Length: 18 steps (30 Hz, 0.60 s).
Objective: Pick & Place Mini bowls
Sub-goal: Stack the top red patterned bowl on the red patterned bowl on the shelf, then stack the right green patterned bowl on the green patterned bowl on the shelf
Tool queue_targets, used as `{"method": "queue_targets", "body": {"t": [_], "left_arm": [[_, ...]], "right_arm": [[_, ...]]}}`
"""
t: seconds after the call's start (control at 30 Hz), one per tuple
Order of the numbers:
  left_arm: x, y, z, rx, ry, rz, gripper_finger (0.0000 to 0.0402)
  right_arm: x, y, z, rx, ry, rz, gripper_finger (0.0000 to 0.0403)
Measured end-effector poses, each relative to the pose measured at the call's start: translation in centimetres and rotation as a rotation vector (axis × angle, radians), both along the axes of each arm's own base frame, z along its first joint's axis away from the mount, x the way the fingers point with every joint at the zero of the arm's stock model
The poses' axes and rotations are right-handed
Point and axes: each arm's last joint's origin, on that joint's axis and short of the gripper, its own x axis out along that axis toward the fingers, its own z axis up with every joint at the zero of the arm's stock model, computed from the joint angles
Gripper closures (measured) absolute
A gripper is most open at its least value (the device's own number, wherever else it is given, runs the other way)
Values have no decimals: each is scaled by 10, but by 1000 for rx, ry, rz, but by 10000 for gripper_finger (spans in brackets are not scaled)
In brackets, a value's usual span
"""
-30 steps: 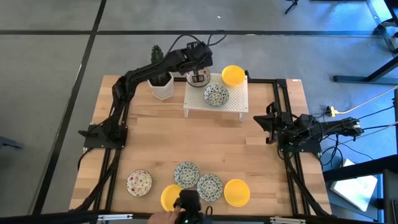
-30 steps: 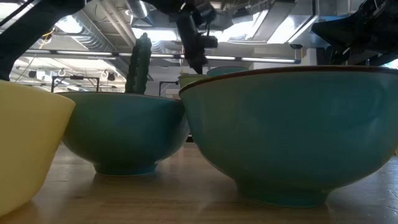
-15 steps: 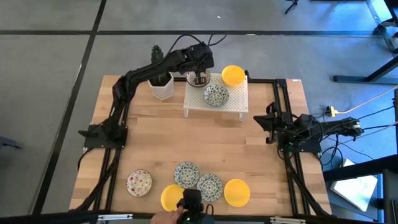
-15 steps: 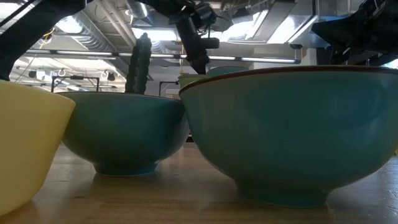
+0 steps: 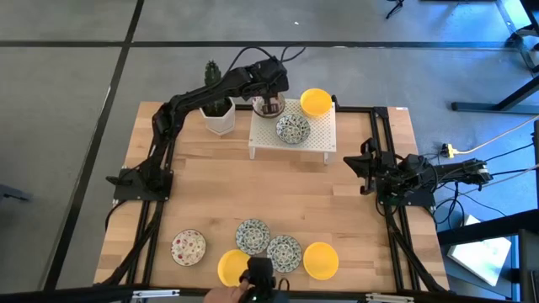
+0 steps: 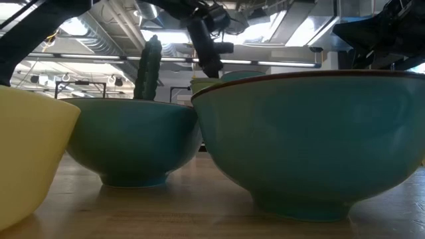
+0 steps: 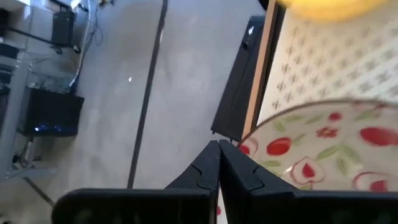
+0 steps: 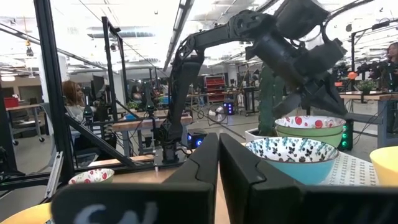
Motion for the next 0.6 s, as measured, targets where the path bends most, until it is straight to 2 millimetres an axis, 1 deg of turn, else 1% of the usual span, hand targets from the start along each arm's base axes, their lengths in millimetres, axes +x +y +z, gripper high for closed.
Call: {"method": "queue_targets", "body": {"t": [0.07, 0.13, 0.27, 0.33, 0.4, 0.5, 0.6], "left_arm": [[0, -9, 15, 20, -29, -13, 400], [-6, -23, 41, 46, -89, -29, 400], [-33, -61, 96, 39, -246, -109, 400], [-47, -85, 118, -2, -312, -155, 400], [-64, -115, 137, -44, -350, -226, 400], [-95, -159, 155, -133, -331, -345, 399], [-129, -191, 168, -302, -343, -519, 400]], "right_arm": [[0, 0, 0, 0, 0, 0, 386], [0, 0, 0, -3, 0, 9, 386], [0, 3, 1, -32, -11, 112, 386], [0, 4, 2, -35, -23, 124, 386], [0, 3, 3, -39, -35, 117, 386], [-1, 3, 4, -43, -43, 114, 386], [-1, 3, 4, -63, -38, 107, 386]]}}
